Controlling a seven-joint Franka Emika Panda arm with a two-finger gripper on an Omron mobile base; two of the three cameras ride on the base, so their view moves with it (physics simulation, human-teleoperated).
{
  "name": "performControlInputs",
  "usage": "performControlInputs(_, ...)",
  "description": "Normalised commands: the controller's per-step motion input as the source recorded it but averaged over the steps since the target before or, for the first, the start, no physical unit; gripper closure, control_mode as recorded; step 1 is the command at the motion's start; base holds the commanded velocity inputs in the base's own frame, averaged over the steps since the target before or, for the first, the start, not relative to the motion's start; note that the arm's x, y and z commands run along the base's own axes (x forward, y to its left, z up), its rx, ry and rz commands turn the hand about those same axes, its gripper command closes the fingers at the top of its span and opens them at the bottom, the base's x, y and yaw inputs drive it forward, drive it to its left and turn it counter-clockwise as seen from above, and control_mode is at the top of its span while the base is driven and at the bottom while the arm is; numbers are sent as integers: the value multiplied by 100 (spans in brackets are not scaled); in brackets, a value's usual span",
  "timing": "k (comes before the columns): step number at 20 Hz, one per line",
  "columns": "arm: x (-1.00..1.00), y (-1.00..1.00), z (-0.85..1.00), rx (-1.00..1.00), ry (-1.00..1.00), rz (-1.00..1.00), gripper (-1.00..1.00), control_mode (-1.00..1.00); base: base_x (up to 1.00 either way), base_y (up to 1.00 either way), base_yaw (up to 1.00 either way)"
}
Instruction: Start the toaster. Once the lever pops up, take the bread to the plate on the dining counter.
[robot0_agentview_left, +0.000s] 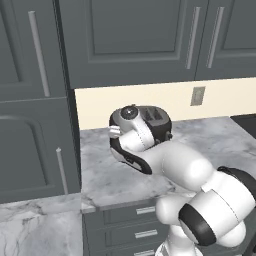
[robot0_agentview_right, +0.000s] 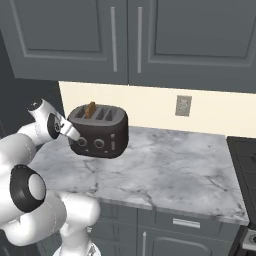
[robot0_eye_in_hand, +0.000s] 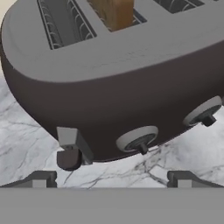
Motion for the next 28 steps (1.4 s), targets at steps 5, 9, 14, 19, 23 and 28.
performControlInputs(5, 21, 0, 0, 0, 0, -1, -100, -100, 0, 0, 0)
performControlInputs(9, 4, 0, -1, 0, 0, 0, -100, -100, 0, 0, 0)
performControlInputs(14, 0, -2, -2, 0, 0, 0, -100, -100, 0, 0, 0)
performControlInputs(19, 0, -14, -3, 0, 0, 0, -100, -100, 0, 0, 0)
performControlInputs(23, 0, -7, -7, 0, 0, 0, -100, -100, 0, 0, 0)
performControlInputs(28, 0, 0, -18, 0, 0, 0, -100, -100, 0, 0, 0)
